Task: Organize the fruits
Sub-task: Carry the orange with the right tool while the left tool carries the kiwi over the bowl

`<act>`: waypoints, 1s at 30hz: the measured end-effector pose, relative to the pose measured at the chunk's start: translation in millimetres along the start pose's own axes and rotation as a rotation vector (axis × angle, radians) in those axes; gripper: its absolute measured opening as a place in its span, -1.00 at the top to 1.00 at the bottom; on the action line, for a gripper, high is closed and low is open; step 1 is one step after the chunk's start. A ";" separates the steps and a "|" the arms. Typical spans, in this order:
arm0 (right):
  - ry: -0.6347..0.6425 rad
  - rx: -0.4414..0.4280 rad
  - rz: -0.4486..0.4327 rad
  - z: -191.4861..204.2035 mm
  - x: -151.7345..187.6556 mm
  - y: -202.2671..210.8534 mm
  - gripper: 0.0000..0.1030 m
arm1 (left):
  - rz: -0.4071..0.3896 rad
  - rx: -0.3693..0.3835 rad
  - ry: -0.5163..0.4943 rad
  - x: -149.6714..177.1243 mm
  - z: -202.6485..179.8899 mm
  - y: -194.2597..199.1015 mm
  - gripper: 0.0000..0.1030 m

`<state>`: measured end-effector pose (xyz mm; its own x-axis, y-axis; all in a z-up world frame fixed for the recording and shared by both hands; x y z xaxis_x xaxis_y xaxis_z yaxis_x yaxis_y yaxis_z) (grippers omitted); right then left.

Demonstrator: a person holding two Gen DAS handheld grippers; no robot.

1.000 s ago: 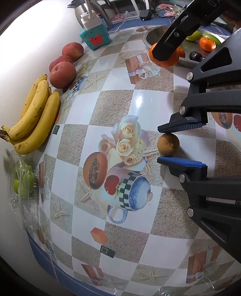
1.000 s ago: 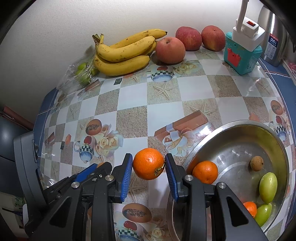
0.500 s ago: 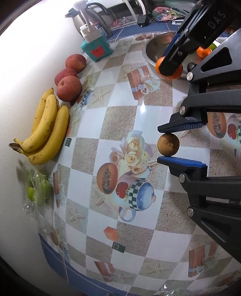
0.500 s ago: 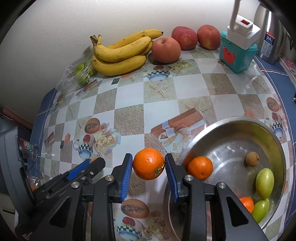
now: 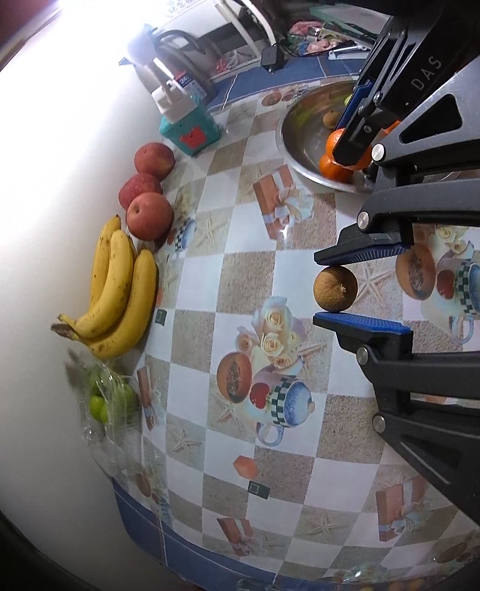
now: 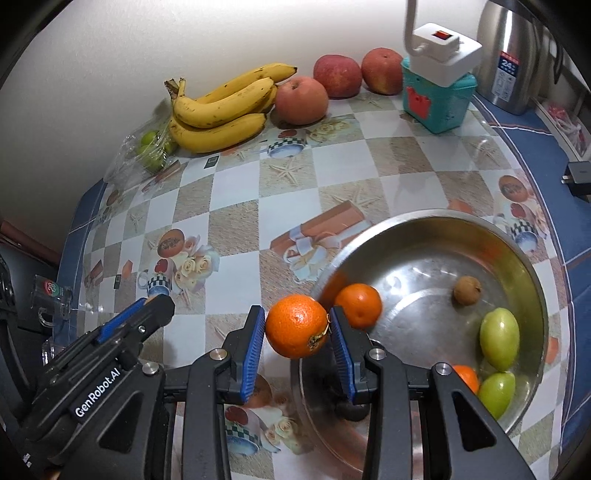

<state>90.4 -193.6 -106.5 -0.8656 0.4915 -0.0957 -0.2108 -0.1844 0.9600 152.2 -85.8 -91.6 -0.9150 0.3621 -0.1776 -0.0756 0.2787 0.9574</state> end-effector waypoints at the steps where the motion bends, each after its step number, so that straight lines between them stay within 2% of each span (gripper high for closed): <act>1: -0.003 0.001 -0.001 -1.8 1.4 1.7 0.27 | -0.003 0.000 -0.005 0.5 -2.3 1.2 0.46; 7: -0.018 0.006 -0.015 -13.6 11.5 13.5 0.27 | -0.015 0.002 -0.051 8.4 -20.1 8.2 0.46; 15: -0.050 0.037 -0.034 -37.1 26.8 27.7 0.27 | 0.009 0.012 -0.151 25.3 -58.8 4.8 0.46; 25: -0.113 0.071 0.017 -74.3 49.5 16.8 0.27 | 0.081 0.061 -0.239 39.1 -97.8 -19.8 0.46; 30: -0.128 0.072 0.045 -82.8 55.9 8.7 0.27 | 0.128 0.098 -0.236 44.1 -103.6 -32.2 0.46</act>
<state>2.6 -238.3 -125.3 -0.8074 0.5895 -0.0225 -0.1362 -0.1491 0.9794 73.2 -170.9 -106.7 -0.7962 0.5938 -0.1160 0.0836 0.2979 0.9509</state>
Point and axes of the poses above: each gripper's, at about its wrist camera, not at the fingertips, and y roughly against the way its jaws point, z to its left, x to its underside, the point moved 10 cm from there along -y, roughly the way its jaws point, and after that the axes turned 15 degrees about z, right-handed, at the moved point
